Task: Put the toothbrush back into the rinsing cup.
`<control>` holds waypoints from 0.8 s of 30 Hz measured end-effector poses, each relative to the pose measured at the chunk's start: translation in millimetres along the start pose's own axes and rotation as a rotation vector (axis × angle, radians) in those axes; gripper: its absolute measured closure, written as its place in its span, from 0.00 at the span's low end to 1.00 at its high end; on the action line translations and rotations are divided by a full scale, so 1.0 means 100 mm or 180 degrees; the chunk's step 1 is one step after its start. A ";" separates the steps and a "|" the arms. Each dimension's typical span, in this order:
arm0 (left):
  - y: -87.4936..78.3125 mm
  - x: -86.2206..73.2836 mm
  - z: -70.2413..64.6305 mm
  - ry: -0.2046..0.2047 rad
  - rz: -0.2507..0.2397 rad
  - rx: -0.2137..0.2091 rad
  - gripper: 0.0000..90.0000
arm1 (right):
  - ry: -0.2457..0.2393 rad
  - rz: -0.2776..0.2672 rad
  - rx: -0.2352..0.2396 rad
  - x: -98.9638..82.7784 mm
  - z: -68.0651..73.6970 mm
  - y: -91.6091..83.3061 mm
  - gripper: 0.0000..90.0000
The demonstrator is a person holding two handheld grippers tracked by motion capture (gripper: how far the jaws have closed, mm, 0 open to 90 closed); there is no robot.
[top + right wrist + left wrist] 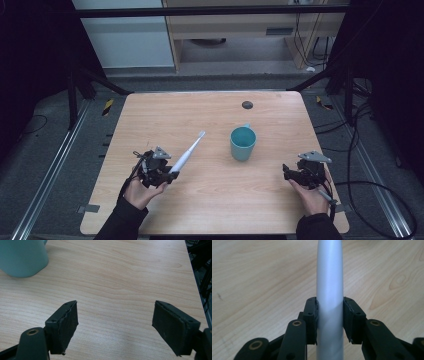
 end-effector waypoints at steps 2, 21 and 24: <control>-0.04 0.04 0.03 -0.0053 -0.0124 0.0074 0.74 | 0.0003 -0.0009 -0.0002 0.00 0.00 0.00 0.23; -0.24 0.62 0.05 -0.0228 -0.0921 0.0292 0.74 | 0.0016 -0.0050 -0.0037 0.01 0.03 0.00 0.21; -0.24 0.70 0.04 -0.0275 -0.1051 0.0298 0.74 | 0.0009 -0.0060 -0.0043 0.01 0.02 -0.01 0.21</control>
Point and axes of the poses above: each handheld gripper's, and its own axes: y roughly forward along the jaws, x roughly out of its top, z roughly to its left, the point moved 4 cm from there along y, roughly forward along the jaws, and after that the axes turned 5 degrees about x, right-handed, at the moved point
